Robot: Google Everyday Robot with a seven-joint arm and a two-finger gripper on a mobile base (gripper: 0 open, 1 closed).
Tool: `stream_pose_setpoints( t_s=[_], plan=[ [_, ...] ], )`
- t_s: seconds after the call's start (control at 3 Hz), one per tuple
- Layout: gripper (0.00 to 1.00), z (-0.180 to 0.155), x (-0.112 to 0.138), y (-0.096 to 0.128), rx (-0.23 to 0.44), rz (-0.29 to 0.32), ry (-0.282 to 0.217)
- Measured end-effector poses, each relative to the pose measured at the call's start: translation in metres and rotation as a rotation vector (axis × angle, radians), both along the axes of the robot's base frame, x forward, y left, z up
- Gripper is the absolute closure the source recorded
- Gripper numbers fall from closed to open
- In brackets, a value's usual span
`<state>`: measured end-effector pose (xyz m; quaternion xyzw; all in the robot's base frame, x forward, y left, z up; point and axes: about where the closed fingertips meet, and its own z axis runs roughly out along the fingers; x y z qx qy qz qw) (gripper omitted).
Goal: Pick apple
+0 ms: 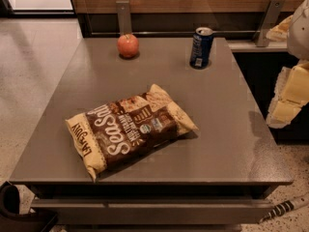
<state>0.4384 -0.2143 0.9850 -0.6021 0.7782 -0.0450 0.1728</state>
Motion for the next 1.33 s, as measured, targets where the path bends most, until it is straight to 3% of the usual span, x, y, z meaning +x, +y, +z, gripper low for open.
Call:
stream_pose_setpoints(
  t_s=[0.67,1.0,1.33],
  plan=[
    [0.0,0.003,0.004,0.0,0.005,-0.015,-0.02],
    [0.0,0.006,0.017,0.003,0.041,-0.064,-0.086],
    [0.0,-0.011,0.041,0.023,0.189,-0.131,-0.18]
  ],
)
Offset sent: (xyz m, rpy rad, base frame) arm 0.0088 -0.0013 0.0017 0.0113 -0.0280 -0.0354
